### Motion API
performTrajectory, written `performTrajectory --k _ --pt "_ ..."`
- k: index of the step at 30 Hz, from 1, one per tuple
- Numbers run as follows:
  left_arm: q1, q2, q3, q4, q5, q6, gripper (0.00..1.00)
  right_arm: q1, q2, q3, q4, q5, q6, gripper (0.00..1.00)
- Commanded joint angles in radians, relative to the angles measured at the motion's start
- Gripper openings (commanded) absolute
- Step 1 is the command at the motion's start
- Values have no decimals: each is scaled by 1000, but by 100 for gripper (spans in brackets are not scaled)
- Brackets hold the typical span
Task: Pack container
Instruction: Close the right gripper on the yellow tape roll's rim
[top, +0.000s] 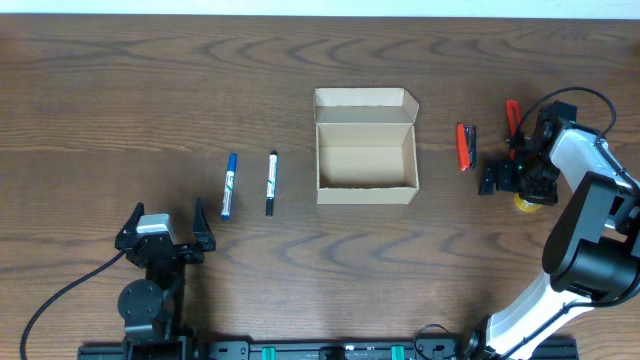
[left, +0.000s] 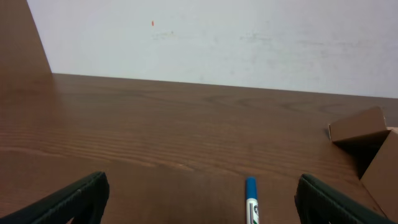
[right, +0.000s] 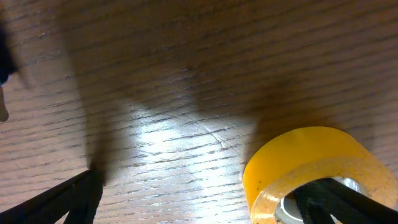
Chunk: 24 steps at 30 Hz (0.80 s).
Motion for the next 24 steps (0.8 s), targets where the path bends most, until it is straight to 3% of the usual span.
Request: performTrajectory --k 1,2,5,8,19,24 --pt "3 -6 -11 -53 12 -3 95 -3 9 -9 5 -2 -4 82" --pt "3 -6 -11 -53 11 -3 95 -3 9 -9 6 -2 -4 65" --pt "3 -6 -11 -53 11 -3 95 -3 8 -9 8 -2 -3 28" --pt "3 -6 -11 -53 12 -3 95 -3 9 -9 13 -2 8 3" --pt "3 -6 -11 -53 12 -3 95 -3 8 -2 29 -10 35 1" --pt "3 -6 -11 -53 11 -3 95 -3 8 85 -30 -47 41 1"
